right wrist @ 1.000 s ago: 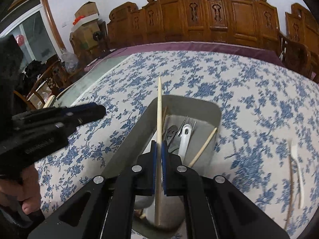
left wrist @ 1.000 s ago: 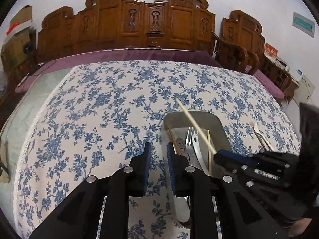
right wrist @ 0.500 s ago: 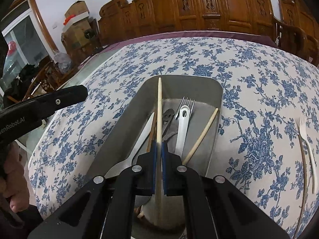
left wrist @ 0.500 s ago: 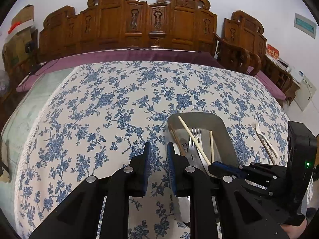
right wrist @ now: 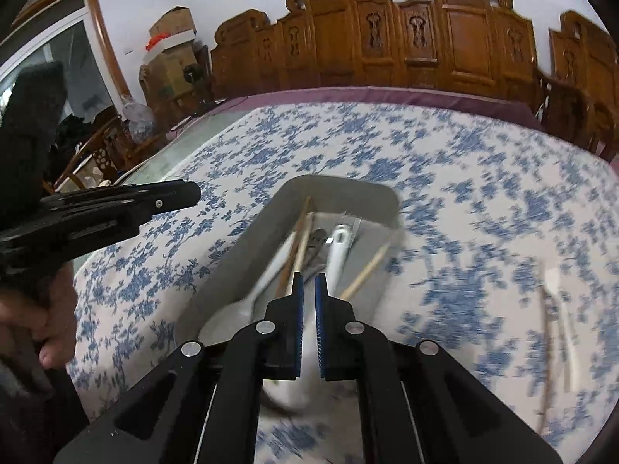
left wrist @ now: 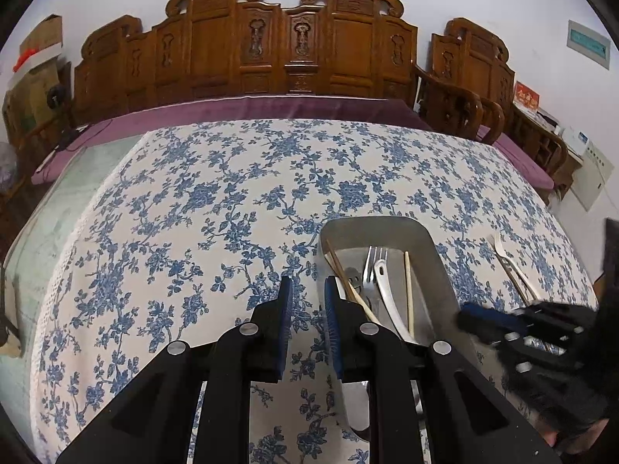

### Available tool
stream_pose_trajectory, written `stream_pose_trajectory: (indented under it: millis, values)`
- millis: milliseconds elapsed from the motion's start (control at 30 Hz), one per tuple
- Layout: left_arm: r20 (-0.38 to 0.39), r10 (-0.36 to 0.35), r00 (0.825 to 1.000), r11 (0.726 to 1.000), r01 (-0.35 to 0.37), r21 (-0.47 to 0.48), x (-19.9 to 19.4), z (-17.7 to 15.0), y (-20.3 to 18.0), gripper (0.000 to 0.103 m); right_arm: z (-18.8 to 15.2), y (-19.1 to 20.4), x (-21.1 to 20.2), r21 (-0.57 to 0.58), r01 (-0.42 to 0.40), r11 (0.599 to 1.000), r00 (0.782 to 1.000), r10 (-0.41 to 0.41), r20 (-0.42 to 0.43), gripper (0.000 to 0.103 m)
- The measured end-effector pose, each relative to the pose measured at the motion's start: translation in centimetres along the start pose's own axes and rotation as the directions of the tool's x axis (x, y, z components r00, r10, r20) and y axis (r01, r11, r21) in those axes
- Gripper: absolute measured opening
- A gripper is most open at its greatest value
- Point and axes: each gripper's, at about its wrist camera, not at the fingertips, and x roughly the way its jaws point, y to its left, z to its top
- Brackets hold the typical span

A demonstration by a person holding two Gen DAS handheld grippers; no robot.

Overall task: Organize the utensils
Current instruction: 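Carry the bamboo chopstick over the tray and lower it with the right gripper, then grasp the white plastic fork with the right gripper while the left moves toward the dark chopstick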

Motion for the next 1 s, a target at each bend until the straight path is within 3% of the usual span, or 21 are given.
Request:
stream_pose_trajectory:
  millis: [233, 300, 467, 533, 600, 767, 1000]
  values:
    - [0.003, -0.027, 1.0, 0.999, 0.027, 0.042, -0.3, -0.5, -2.2, 0.024, -1.6, -4.1, -5.2, -0.044, 0.087, 0.995, 0.996, -0.086, 0.021, 0.008]
    - [0.009, -0.04, 0.999, 0.998, 0.039, 0.053, -0.5, -0.7, -2.9, 0.039, -2.3, -5.8, -6.4, -0.049, 0.127, 0.991, 0.992, -0.126, 0.019, 0.008]
    - [0.019, -0.057, 0.998, 0.996, 0.056, 0.07, -0.9, -1.0, -4.4, 0.064, -3.9, -10.5, -7.7, -0.043, 0.235, 0.971, 0.972, -0.235, -0.001, 0.008]
    - [0.02, -0.065, 0.998, 0.995, 0.063, 0.077, -1.1, -1.2, -5.0, 0.067, -4.6, -12.5, -7.9, -0.024, 0.26, 0.965, 0.966, -0.26, -0.014, 0.008]
    - [0.021, -0.068, 0.997, 0.994, 0.066, 0.085, -1.2, -1.5, -5.5, 0.076, -5.1, -13.9, -7.6, -0.005, 0.279, 0.96, 0.96, -0.279, -0.028, 0.018]
    - [0.019, -0.084, 0.996, 0.991, 0.081, 0.101, -1.3, -1.9, -6.8, 0.084, -5.9, -16.4, -5.7, 0.005, 0.3, 0.954, 0.952, -0.299, -0.07, 0.019]
    - [0.009, -0.092, 0.996, 0.988, 0.09, 0.126, -1.1, -2.6, -8.8, 0.086, -5.0, -18.6, -2.5, -0.01, 0.301, 0.954, 0.946, -0.3, -0.127, 0.019]
